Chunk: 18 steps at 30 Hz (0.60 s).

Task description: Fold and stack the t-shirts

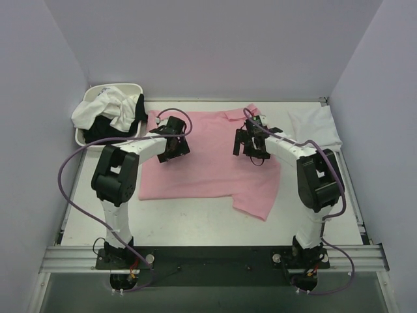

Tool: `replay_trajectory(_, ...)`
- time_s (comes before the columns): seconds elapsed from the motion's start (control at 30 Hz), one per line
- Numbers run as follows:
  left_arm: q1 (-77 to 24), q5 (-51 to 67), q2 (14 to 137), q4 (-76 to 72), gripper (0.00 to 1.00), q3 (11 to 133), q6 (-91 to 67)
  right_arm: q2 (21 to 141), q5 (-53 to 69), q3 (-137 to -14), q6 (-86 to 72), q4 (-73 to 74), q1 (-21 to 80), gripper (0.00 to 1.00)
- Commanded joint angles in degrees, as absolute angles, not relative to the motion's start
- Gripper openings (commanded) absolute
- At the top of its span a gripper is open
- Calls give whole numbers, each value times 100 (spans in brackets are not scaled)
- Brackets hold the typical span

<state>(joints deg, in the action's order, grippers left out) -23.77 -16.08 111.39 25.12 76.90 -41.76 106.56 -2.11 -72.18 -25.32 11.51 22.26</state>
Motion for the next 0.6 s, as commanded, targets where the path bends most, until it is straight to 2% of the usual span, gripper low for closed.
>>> replay_trajectory(0.0, -2417, -2109, 11715, 3313, 89, 8165, -3947, 10924, -527, -7374, -2356, 1512, 2206, 100)
replay_trajectory(0.23, -2558, -2356, 11901, 3683, 89, 8236, -3990, 10951, -395, -7032, -2443, 1512, 2259, 100)
replay_trajectory(0.57, -2856, -2206, 11172, 3253, 89, 7015, -4227, 10364, -667, -6014, -2671, 1529, 2557, 100)
